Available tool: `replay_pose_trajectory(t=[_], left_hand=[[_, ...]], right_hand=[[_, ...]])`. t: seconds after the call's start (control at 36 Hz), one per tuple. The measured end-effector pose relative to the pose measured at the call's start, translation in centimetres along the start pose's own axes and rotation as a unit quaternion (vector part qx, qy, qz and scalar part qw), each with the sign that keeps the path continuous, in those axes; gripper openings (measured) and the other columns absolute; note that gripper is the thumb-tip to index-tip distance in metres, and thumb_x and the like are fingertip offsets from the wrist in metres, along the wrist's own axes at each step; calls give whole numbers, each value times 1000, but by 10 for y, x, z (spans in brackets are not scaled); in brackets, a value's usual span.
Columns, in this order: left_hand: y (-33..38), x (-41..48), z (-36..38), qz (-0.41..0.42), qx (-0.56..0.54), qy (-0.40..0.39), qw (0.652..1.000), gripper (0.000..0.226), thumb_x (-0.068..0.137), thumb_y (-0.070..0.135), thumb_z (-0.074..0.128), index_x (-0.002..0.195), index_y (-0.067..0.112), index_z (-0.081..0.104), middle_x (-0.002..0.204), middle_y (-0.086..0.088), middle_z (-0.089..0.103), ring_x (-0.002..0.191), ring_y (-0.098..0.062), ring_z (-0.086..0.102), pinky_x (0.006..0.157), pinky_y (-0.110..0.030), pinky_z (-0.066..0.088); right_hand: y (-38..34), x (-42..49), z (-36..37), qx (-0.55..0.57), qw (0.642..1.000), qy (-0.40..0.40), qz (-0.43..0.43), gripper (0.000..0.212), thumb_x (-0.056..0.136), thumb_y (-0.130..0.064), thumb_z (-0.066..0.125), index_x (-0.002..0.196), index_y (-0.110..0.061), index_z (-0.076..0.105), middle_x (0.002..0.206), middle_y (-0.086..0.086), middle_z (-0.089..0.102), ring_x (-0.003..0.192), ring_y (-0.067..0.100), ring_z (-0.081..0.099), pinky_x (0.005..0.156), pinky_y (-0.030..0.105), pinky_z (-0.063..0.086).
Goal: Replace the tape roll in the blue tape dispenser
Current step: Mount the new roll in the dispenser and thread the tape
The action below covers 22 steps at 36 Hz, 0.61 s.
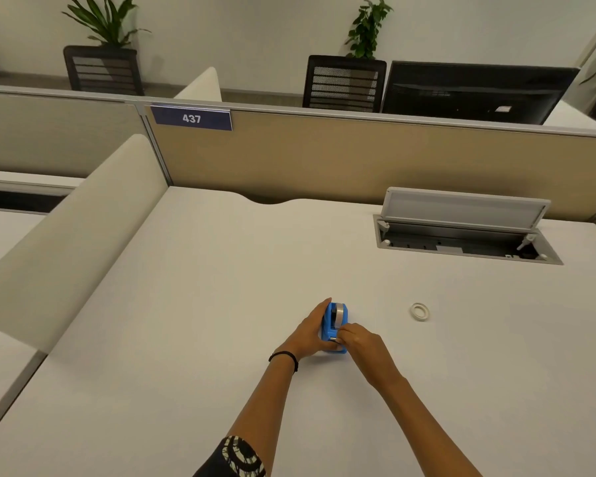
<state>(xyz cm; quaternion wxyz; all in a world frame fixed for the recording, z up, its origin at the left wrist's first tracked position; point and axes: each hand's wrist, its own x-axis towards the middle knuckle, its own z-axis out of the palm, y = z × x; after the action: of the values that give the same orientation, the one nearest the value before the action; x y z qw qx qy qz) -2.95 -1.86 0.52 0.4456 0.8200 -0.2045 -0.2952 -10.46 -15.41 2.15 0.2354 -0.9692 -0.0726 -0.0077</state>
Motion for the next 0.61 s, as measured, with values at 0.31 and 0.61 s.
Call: replay_pose_trajectory(t=[0.31,0.61], left_hand=[[3,-2,-1,0,1,-3,1000,95,75,19,75,145,17,10,153,-4,22,139,-21,26,113,-35,24],[4,-13,6,5,-31,22,999,92,79,20,70,146,20,7,153,-2,23,138,-19,28,113,-32,25]], right_hand=[[-1,0,0,-37,999,7,-25,11,74,-7,71,82,-5,63,83,15,68,69,24,62,62,32,54],[-5,0,-1,-33,999,-23,8,16,82,-13,64,94,-3,62,98,18,66,84,27,61,71,22,41]])
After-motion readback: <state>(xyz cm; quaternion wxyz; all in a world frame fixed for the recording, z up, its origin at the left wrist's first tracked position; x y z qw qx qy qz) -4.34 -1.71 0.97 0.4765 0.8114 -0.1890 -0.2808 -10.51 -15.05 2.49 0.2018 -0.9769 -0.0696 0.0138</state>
